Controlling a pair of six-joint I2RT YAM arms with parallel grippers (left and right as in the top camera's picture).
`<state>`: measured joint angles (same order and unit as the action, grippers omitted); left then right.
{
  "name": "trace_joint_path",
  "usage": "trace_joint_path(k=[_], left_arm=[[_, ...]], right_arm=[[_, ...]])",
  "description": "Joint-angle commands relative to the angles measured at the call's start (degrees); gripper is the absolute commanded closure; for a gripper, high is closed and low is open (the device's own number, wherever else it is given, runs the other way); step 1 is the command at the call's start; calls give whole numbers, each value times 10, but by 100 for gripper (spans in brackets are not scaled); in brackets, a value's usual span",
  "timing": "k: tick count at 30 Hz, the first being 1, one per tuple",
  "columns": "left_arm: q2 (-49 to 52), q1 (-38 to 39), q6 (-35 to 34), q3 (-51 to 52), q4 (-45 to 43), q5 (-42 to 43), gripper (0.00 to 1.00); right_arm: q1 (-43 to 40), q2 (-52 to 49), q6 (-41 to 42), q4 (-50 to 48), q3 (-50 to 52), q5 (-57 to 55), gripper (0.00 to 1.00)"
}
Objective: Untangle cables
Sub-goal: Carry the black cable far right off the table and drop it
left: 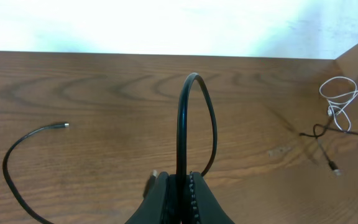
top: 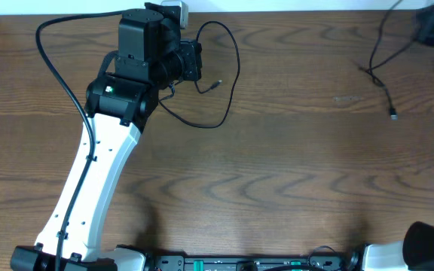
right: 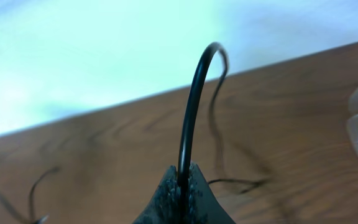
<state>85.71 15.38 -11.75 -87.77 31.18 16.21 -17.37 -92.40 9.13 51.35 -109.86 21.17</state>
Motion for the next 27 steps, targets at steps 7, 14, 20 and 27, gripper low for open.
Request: trace_joint_path(k=[7, 14, 20, 27], left_arm=[[18, -3, 4, -5, 1, -4, 92], [42, -3, 3, -5, 1, -3, 93], [49, -2, 3, -5, 1, -3, 93], [49, -2, 3, -5, 1, -3, 92]], right_arm=[[-179, 19, -18, -7, -27, -11, 99], [-286, 6, -30, -16, -27, -19, 99], [-335, -44, -30, -3, -27, -62, 99], [-340, -145, -23, 48, -26, -63, 99]])
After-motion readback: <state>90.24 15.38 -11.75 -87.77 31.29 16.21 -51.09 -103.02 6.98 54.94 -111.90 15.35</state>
